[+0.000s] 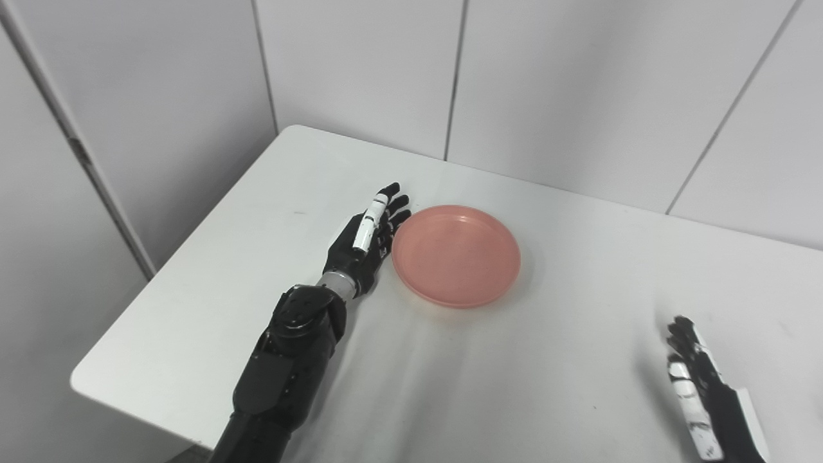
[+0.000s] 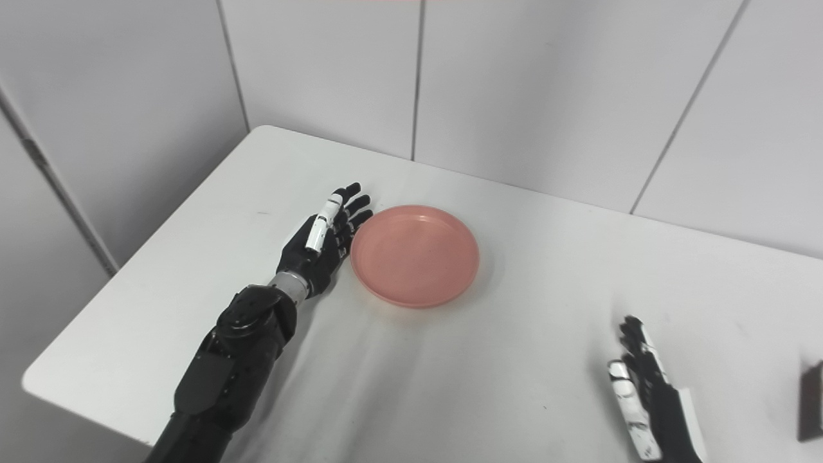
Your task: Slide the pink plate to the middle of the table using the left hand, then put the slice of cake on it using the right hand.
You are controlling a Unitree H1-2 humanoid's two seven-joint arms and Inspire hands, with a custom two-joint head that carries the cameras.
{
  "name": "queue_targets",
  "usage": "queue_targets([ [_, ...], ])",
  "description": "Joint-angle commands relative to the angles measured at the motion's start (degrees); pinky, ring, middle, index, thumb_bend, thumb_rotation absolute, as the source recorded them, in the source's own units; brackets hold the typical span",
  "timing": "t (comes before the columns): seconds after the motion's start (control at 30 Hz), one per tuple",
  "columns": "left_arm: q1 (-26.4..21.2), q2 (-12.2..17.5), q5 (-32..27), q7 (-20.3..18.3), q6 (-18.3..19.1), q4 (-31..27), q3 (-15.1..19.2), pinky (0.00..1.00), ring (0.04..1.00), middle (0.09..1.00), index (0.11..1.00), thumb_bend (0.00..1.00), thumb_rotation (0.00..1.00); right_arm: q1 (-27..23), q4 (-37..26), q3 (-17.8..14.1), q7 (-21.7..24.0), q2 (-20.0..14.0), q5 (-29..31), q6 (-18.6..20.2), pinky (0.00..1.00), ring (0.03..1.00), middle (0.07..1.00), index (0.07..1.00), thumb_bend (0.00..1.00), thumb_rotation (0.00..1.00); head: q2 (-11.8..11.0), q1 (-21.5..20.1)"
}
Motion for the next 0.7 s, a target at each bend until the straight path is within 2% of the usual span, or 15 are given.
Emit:
queue_targets([
  [0.0, 0.0, -1.9, -0.2, -3.6, 3.2, 0.4, -2.9, 0.93, 0.946, 0.959, 0.94, 0.36, 1.0, 0.2, -1.1, 1.1, 0.3, 1.0, -0.6, -0.4, 0.89, 0.925, 0.928, 0.932, 0.38, 1.0, 0.4, -2.2],
  [0.17, 1.0, -3.2, -0.4, -5.1, 4.3, -0.1, -5.3, 0.92, 0.94, 0.952, 0.935, 0.35, 1.0, 0.3, -1.8, 2.1, -0.7, 2.3, -2.5, 0.6, 0.88, 0.925, 0.926, 0.928, 0.39, 1.0, 0.9, -6.2],
  [0.3, 1.9, -4.3, 0.2, -5.4, 5.3, -1.0, -7.0, 0.9, 0.928, 0.939, 0.918, 0.34, 1.0, 0.3, -2.4, 2.5, -0.7, 2.7, -3.2, 1.9, 0.87, 0.925, 0.93, 0.93, 0.39, 1.0, 0.9, -6.5],
  [0.4, 2.9, -5.5, -0.3, -6.2, 6.3, -2.2, -8.5, 0.92, 0.946, 0.955, 0.939, 0.34, 1.0, 0.4, -3.1, 2.7, -0.9, 3.0, -3.8, 2.6, 0.86, 0.922, 0.927, 0.929, 0.38, 1.0, 1.2, -8.0],
  [0.67, 5.6, -6.8, -1.4, -8.1, 7.4, -5.4, -9.8, 0.95, 0.958, 0.97, 0.95, 0.37, 1.0, 0.6, -4.0, 3.0, -1.2, 4.2, -4.6, 3.8, 0.87, 0.922, 0.923, 0.924, 0.37, 1.0, 1.6, -10.9],
])
